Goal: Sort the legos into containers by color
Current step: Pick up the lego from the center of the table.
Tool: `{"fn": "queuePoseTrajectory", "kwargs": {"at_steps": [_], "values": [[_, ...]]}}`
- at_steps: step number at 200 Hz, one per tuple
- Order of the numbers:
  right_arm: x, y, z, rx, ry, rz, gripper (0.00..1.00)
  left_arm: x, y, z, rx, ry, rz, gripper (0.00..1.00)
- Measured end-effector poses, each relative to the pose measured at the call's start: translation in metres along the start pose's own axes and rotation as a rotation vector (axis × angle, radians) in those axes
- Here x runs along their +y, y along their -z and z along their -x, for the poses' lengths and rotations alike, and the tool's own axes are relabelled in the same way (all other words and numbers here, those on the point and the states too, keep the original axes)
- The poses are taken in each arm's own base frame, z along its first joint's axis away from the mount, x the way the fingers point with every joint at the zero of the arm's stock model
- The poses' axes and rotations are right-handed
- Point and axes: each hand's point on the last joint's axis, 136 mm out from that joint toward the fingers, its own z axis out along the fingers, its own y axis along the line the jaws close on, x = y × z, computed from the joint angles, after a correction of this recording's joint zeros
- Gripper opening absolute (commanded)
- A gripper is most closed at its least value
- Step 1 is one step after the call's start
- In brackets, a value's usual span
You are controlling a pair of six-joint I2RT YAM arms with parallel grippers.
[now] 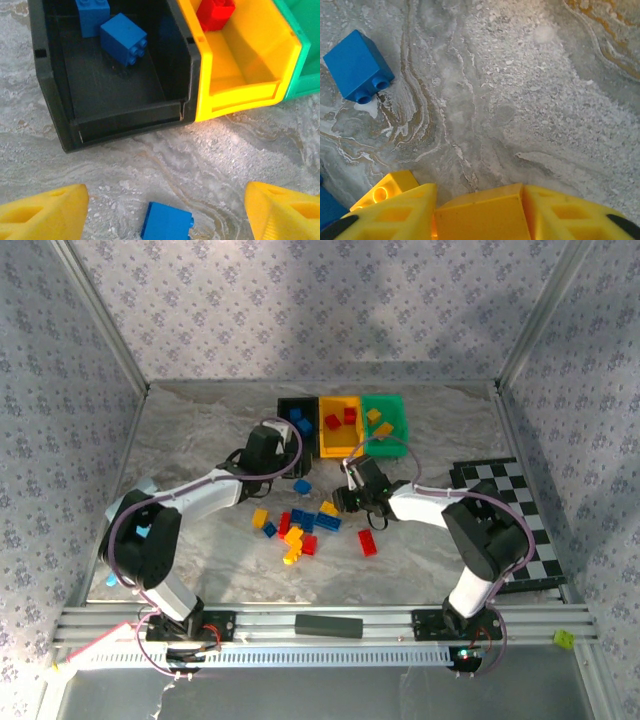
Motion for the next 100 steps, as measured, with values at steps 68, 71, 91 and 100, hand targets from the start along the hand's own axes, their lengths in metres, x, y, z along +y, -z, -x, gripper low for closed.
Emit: {"fn": "queuePoseTrajectory", "kwargs": {"at_steps": [68,71,91,100], "values": [[-0.009,0.014,0.006,-0.030,-0.010,-0.024,0.40,0.017,0.020,-0.017,-0.003,-0.037,0.030,0.81],[-0.010,0.016,0.008,-0.036,-0.012,-0.027,0.40,0.018,0.021,-0.016,-0.008,-0.037,0.032,0.81],[-0.021,0.031,0.025,-0.077,-0.024,-0.058,0.40,0.027,0.025,-0.020,-0.013,-0.032,0.044,0.81],[-0.027,0.037,0.036,-0.094,-0.028,-0.075,0.40,0.031,0.024,-0.024,-0.006,-0.029,0.052,0.81]]}}
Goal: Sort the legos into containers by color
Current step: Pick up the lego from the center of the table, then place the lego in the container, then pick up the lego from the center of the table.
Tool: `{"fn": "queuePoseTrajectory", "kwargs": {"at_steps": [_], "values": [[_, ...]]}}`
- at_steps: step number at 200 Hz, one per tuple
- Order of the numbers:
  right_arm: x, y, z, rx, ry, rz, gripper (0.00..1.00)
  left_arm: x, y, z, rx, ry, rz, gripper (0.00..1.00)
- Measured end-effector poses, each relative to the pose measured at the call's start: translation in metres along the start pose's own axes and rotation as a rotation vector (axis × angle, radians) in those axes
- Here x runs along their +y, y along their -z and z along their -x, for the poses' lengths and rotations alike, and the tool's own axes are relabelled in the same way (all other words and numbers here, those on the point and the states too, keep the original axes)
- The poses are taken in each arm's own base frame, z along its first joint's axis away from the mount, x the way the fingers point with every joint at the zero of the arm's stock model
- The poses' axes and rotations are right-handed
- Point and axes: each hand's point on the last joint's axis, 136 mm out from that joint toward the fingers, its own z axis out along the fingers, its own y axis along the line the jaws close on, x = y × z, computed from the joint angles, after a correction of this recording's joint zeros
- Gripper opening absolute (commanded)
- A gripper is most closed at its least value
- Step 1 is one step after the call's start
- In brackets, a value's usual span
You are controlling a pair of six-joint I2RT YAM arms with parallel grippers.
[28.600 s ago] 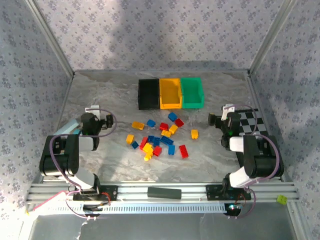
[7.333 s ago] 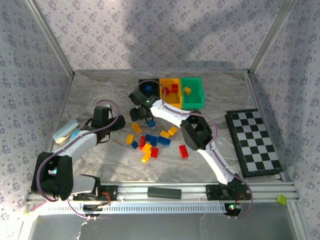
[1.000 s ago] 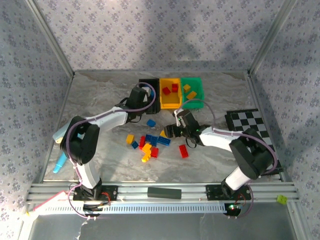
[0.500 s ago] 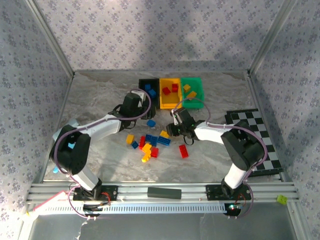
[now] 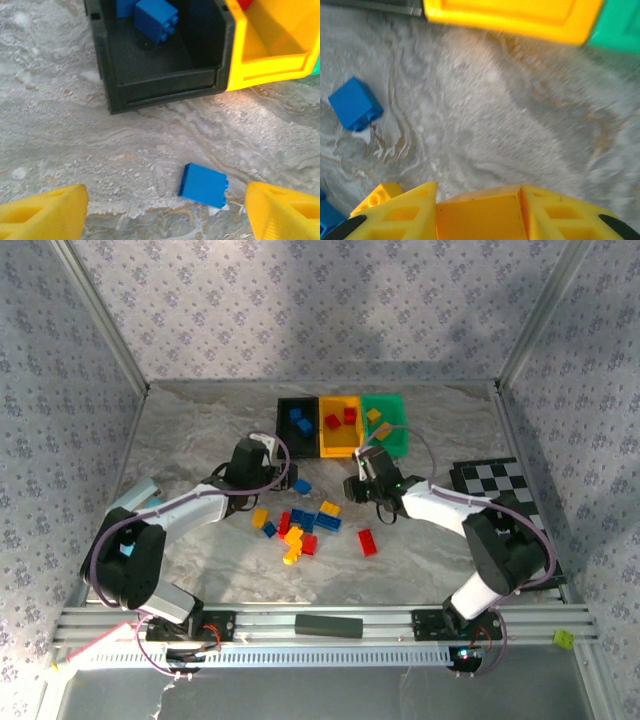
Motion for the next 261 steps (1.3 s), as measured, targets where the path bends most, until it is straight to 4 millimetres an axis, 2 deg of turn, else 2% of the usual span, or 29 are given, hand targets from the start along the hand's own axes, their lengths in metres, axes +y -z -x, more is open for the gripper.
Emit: {"fn": "queuePoseTrajectory", "kwargs": {"at_steps": [21,59,81,89,101,112,128,154,201,226,261], "values": [[-0.015,0.010,0.038,-0.061,-0.016,-0.033,0.40,0.005,-0.001,-0.009,0.018,0.004,0.009,0.81],[-0.048,0.027,0.111,-0.179,-0.050,-0.101,0.41,0.003,-0.001,-0.007,0.012,0.005,-0.001,0.81],[-0.067,0.019,0.145,-0.213,-0.044,-0.163,0.45,0.002,-0.001,-0.006,0.008,0.005,-0.005,0.81],[-0.074,0.012,0.152,-0.210,-0.039,-0.188,0.47,0.002,-0.001,-0.006,0.006,0.005,-0.007,0.81],[-0.083,0.001,0.157,-0.191,-0.031,-0.214,0.55,0.001,-0.001,-0.005,0.006,0.005,-0.011,0.81],[-0.090,-0.011,0.155,-0.163,-0.031,-0.228,0.63,0.001,-0.001,-0.005,0.006,0.005,-0.013,0.81],[-0.099,-0.025,0.147,-0.117,-0.031,-0.243,0.65,0.000,0.000,-0.005,0.003,0.005,-0.016,0.82],[-0.101,-0.026,0.134,-0.084,-0.032,-0.248,0.67,-0.001,0.001,-0.003,-0.003,0.005,-0.020,0.81],[-0.088,0.003,0.105,-0.093,-0.023,-0.207,0.69,-0.004,0.000,-0.003,-0.001,0.007,-0.044,0.81],[-0.084,0.020,0.077,-0.091,-0.025,-0.182,0.69,-0.006,0.000,-0.003,-0.003,0.007,-0.053,0.81],[-0.069,0.030,0.038,-0.078,-0.012,-0.140,0.70,-0.006,0.000,-0.005,-0.005,0.007,-0.056,0.81]]}}
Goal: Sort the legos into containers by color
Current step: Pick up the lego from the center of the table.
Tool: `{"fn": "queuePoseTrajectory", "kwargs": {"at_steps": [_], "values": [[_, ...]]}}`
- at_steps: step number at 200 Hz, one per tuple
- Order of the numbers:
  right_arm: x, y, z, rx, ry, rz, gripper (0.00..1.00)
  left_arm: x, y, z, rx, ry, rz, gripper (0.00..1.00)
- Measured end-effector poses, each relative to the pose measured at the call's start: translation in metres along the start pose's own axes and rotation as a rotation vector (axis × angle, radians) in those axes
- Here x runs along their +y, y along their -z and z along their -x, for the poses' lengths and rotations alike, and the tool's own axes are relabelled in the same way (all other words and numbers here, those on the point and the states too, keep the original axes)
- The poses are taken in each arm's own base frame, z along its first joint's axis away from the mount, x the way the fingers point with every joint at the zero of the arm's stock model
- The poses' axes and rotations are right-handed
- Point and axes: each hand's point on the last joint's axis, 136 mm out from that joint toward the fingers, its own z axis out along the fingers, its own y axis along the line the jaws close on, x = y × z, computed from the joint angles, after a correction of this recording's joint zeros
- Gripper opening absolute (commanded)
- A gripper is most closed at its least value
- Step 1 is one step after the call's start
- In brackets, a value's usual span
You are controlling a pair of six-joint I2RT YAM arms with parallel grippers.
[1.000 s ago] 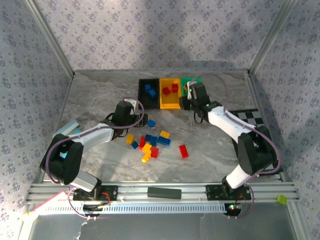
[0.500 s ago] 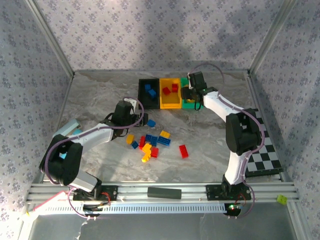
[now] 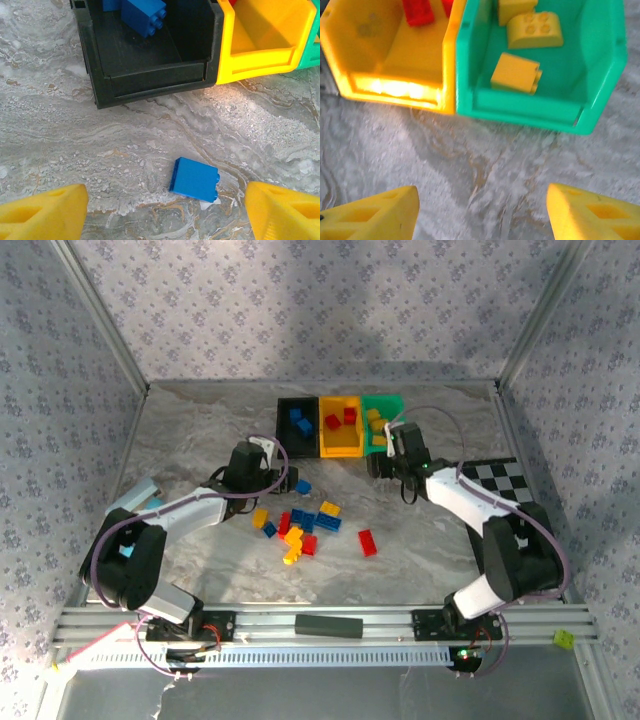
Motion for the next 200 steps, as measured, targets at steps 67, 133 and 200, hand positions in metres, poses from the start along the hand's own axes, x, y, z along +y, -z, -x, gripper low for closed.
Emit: {"fn": "queuePoseTrajectory", "kwargs": {"at_steps": [67,133,200], "values": [[0.004,0.004,-0.060,0.027,0.033,0.015,0.71,-0.027,0.003,-0.011,-0.004,-0.051,-0.088,0.81],[0.010,0.004,-0.048,-0.023,0.034,0.031,0.71,-0.034,-0.019,-0.012,0.058,-0.075,-0.074,0.81],[0.016,0.004,-0.047,-0.030,0.045,0.045,0.71,-0.040,-0.041,-0.026,0.195,-0.095,-0.095,0.79]]}}
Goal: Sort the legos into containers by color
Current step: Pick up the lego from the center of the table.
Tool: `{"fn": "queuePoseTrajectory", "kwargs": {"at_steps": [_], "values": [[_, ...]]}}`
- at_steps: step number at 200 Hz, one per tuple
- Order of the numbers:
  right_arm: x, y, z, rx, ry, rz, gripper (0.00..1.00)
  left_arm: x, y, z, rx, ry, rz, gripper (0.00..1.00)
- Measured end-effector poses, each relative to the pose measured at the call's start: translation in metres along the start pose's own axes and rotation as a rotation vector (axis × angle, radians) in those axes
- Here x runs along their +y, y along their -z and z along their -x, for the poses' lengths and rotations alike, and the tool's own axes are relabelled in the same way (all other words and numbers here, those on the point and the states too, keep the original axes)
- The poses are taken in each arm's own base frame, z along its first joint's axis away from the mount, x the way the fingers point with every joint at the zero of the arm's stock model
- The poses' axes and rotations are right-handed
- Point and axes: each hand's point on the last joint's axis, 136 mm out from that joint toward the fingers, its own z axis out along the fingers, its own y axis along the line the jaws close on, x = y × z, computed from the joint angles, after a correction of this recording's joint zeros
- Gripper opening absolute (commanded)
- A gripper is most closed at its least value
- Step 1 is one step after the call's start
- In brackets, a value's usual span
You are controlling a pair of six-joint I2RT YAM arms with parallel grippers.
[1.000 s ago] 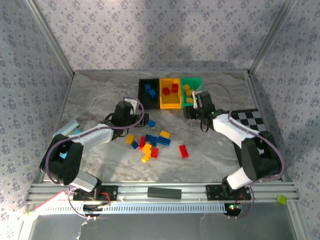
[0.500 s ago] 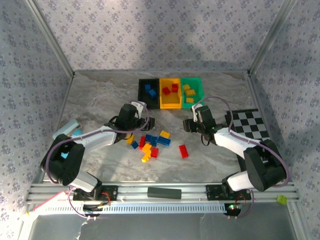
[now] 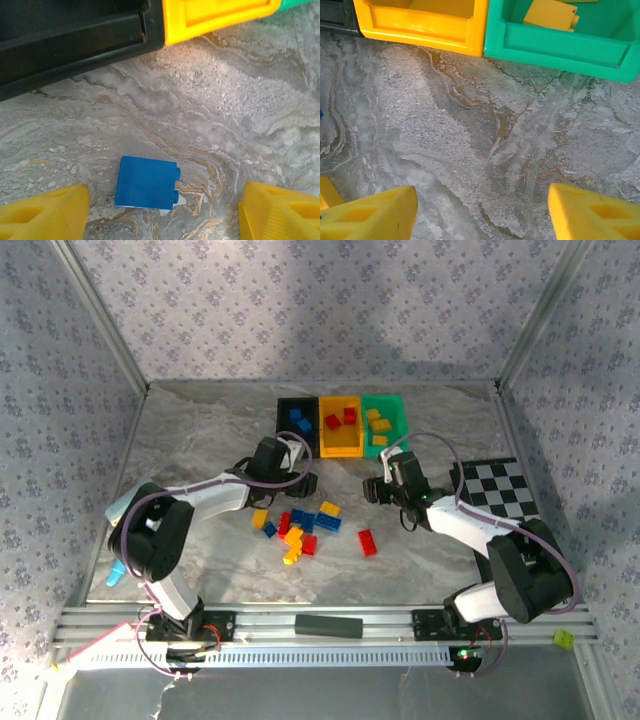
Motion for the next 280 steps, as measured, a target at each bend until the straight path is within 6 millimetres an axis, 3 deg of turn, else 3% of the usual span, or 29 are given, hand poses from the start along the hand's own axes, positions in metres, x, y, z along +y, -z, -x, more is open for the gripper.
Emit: {"fn": "queuePoseTrajectory", "kwargs": {"at_steps": [42,126,177,204,218,243,280], "values": [[0.003,0.000,0.000,-0.002,0.006,0.005,0.71,-0.001,-0.013,0.002,0.073,-0.025,0.004,0.78],[0.007,-0.002,-0.002,0.005,0.018,0.002,0.71,0.003,-0.035,-0.026,0.251,-0.111,0.092,0.76],[0.012,-0.003,0.001,0.002,0.033,0.004,0.71,0.002,-0.042,-0.033,0.301,-0.226,0.204,0.64],[0.013,-0.003,0.001,0.001,0.038,-0.001,0.71,0.001,-0.041,-0.029,0.297,-0.281,0.269,0.63],[0.013,-0.003,0.000,0.001,0.043,-0.005,0.71,0.003,-0.040,-0.029,0.299,-0.292,0.283,0.49],[0.013,-0.003,0.002,-0.001,0.044,-0.006,0.71,0.004,-0.040,-0.029,0.305,-0.296,0.287,0.42],[0.015,-0.004,0.005,-0.006,0.044,-0.004,0.71,0.004,-0.039,-0.029,0.306,-0.302,0.286,0.40]]}}
